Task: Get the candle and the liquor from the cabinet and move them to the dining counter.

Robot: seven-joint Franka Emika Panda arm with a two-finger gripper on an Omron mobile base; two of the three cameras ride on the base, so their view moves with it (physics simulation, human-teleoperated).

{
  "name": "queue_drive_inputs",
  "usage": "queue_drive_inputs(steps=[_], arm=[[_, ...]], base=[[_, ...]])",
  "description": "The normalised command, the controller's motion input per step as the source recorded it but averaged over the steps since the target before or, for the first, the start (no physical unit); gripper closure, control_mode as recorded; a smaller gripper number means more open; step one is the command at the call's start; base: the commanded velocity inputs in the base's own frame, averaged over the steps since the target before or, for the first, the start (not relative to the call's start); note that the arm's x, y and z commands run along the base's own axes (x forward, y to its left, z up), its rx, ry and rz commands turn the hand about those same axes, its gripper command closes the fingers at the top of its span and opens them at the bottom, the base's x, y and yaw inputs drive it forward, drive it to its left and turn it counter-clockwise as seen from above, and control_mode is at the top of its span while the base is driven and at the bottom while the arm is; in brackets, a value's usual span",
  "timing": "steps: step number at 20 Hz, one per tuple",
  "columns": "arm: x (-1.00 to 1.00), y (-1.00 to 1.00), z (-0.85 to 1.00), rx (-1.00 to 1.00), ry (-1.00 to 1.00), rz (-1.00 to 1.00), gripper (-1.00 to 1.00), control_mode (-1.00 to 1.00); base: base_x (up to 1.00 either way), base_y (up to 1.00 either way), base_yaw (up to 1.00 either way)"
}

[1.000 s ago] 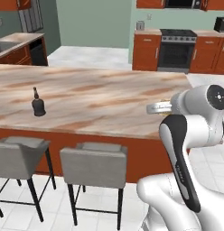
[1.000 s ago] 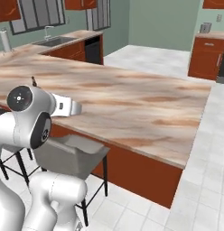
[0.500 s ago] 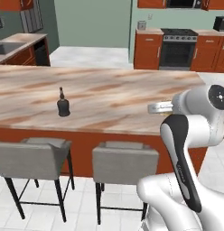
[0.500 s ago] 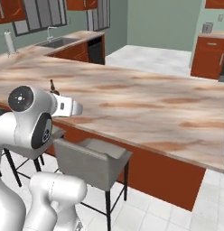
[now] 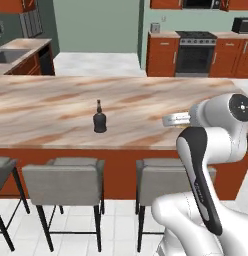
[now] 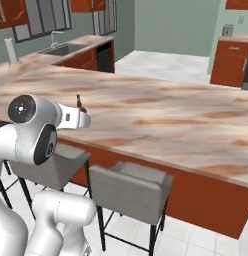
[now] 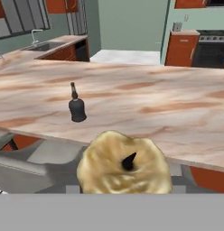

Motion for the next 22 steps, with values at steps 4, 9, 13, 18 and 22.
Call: queue_drive_inputs(steps=[4,9,13,18,22], arm=[[0.0,0.0,0.0,0.0,0.0,0.0,1.0,1.0],[0.0,0.0,0.0,0.0,0.0,0.0,1.0,1.0],[0.0,0.0,0.0,0.0,0.0,0.0,1.0,1.0],[0.0,0.0,0.0,0.0,0.0,0.0,1.0,1.0],[0.0,0.0,0.0,0.0,0.0,0.0,1.0,1.0]], base=[[0.16,0.59,-0.35],[0.21,0.57,-0.37],[0.36,0.57,-0.11],[0.42,0.34,0.05],[0.52,0.07,0.08]])
